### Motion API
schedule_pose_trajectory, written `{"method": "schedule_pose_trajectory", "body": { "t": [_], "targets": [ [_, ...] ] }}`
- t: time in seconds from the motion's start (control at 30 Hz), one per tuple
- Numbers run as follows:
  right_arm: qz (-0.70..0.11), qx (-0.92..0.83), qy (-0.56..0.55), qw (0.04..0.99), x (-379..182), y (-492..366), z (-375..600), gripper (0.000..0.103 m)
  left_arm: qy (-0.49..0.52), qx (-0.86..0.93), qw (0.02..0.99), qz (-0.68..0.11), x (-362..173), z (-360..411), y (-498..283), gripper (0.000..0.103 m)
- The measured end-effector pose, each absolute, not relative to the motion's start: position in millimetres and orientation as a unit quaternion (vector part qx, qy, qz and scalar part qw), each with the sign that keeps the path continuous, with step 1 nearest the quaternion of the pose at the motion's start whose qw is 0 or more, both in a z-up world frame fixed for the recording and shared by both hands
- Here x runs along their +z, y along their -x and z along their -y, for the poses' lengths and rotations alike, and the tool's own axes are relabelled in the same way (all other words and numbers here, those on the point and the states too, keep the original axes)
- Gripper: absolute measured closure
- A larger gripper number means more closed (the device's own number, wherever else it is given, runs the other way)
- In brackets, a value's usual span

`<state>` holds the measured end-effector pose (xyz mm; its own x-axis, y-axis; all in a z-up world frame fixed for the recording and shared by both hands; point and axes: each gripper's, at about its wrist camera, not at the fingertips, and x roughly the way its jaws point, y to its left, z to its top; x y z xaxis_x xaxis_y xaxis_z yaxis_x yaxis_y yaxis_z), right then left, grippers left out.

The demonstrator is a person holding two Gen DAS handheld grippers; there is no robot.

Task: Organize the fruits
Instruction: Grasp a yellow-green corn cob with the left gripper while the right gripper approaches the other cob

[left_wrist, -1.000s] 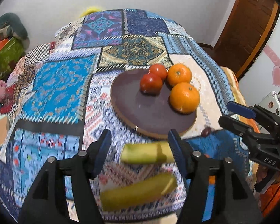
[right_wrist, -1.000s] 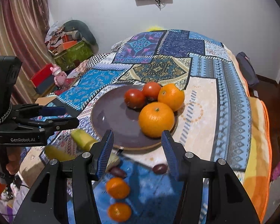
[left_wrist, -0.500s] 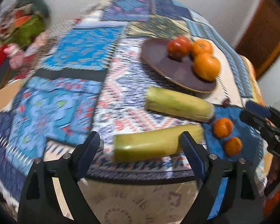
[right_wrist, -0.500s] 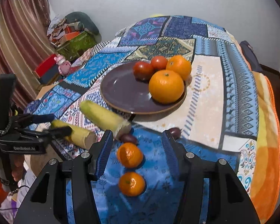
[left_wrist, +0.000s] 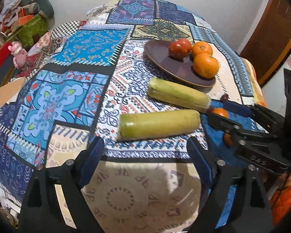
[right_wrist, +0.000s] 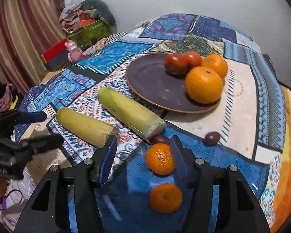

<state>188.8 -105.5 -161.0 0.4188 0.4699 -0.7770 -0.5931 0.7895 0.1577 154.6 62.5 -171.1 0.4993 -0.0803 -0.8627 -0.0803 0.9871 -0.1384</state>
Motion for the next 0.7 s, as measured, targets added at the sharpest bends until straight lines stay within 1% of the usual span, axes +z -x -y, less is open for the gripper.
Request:
{"method": "schedule_pose_trajectory", "body": {
  "t": [0.23, 0.7],
  "targets": [
    [-0.428, 0.315, 0.1, 0.841, -164.8, -190.1, 92.4, 0.049, 0.108, -0.03, 0.849, -0.516, -180.0, -61.2, -156.7, 0.028],
    [-0.412, 0.322, 0.137, 0.841, -168.5, -186.5, 78.9, 0.049, 0.151, 0.005, 0.84, -0.521, -187.4, -80.2, -186.1, 0.028]
  ]
}}
